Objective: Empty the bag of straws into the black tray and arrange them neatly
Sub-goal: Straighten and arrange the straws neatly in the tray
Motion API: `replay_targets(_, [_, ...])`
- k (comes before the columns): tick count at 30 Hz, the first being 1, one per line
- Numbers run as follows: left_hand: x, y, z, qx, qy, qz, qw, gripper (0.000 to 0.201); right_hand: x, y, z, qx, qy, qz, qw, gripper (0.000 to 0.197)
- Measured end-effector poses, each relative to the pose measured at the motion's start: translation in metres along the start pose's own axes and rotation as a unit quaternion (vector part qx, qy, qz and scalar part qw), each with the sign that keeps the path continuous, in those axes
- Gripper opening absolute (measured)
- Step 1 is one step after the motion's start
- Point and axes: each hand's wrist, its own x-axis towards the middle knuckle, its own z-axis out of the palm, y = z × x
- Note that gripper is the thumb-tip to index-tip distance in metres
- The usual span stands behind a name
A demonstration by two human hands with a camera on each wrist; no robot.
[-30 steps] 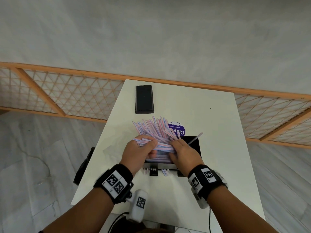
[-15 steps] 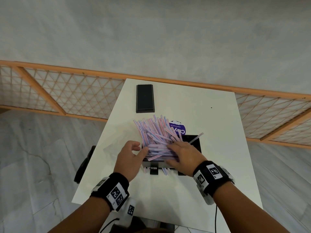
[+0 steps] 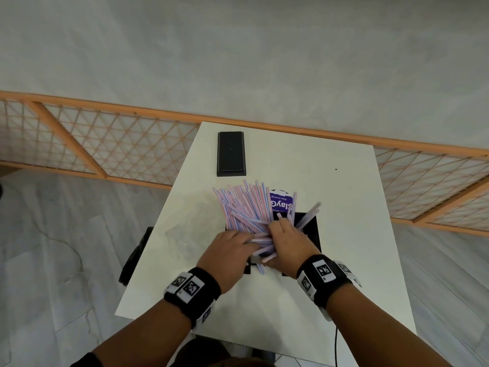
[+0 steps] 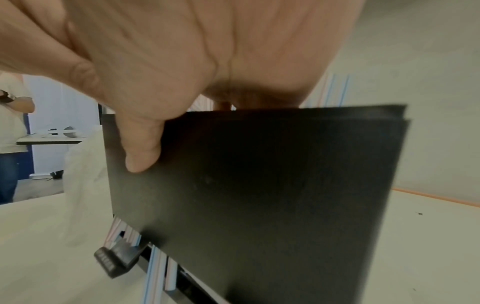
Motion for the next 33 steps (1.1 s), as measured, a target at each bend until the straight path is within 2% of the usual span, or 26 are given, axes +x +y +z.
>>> replay_targets(2, [0.003, -0.006, -0.003, -0.034, -0.018, -0.009, 0.999, 0.043, -0.002, 0.003, 0.001, -0.024, -0.009, -0.002, 1.0, 0.068])
replay_targets(4, [0.004, -0.006, -0.008, -0.101, -0.03, -0.054, 0.993, 0.038, -0.002, 0.007, 0.001, -0.065, -0.031, -0.002, 0.997, 0.072])
replay_targets(6, [0.005, -0.003, -0.014, -0.171, -0.039, -0.122, 0.977, 0.031, -0.001, 0.009, 0.0, -0.083, -0.047, 0.0, 0.995, 0.071])
replay_targets(8, [0.007, 0.0, -0.02, -0.232, -0.026, -0.147, 0.961, 0.025, 0.001, 0.01, 0.003, -0.092, -0.077, 0.007, 0.993, 0.067])
replay_targets(9, [0.008, 0.003, -0.023, -0.255, -0.012, -0.138, 0.957, 0.026, 0.003, 0.011, 0.006, -0.098, -0.096, 0.013, 0.99, 0.068])
replay_targets(11, [0.009, 0.009, -0.027, -0.238, 0.025, -0.076, 0.968, 0.036, 0.005, 0.009, 0.008, -0.113, -0.125, 0.027, 0.985, 0.072])
replay_targets(13, [0.009, 0.013, -0.024, -0.165, 0.049, 0.009, 0.985, 0.043, 0.01, 0.005, 0.005, -0.125, -0.148, 0.034, 0.98, 0.071])
replay_targets(15, [0.008, 0.017, -0.017, -0.099, 0.047, 0.063, 0.992, 0.044, 0.016, 0.001, 0.001, -0.134, -0.191, 0.033, 0.972, 0.063])
replay_targets(17, [0.007, 0.018, -0.008, -0.048, 0.041, 0.089, 0.994, 0.039, 0.023, -0.002, -0.003, -0.131, -0.235, 0.037, 0.962, 0.054])
replay_targets(19, [0.009, 0.018, -0.003, -0.017, 0.052, 0.094, 0.994, 0.032, 0.027, -0.004, -0.007, -0.124, -0.258, 0.047, 0.957, 0.058])
replay_targets(21, [0.011, 0.015, 0.0, -0.006, 0.078, 0.094, 0.992, 0.028, 0.024, -0.004, -0.009, -0.113, -0.247, 0.053, 0.961, 0.06])
replay_targets(24, [0.011, 0.009, 0.001, 0.031, 0.108, 0.101, 0.989, 0.022, 0.02, -0.002, -0.013, -0.108, -0.186, 0.019, 0.976, 0.047])
replay_targets(25, [0.011, 0.008, 0.0, 0.045, 0.109, 0.096, 0.988, 0.026, 0.02, -0.002, -0.015, -0.112, -0.164, 0.005, 0.98, 0.044])
replay_targets(27, [0.01, 0.005, -0.001, 0.05, 0.109, 0.081, 0.99, 0.037, 0.019, 0.0, -0.018, -0.116, -0.139, -0.016, 0.983, 0.046])
replay_targets(30, [0.013, 0.0, -0.007, 0.036, 0.114, 0.087, 0.989, 0.027, 0.017, 0.0, -0.023, -0.11, -0.108, -0.031, 0.988, 0.055])
replay_targets(33, [0.011, -0.007, -0.008, 0.012, 0.126, 0.058, 0.99, 0.033, 0.015, -0.002, -0.03, -0.102, -0.091, -0.036, 0.99, 0.054])
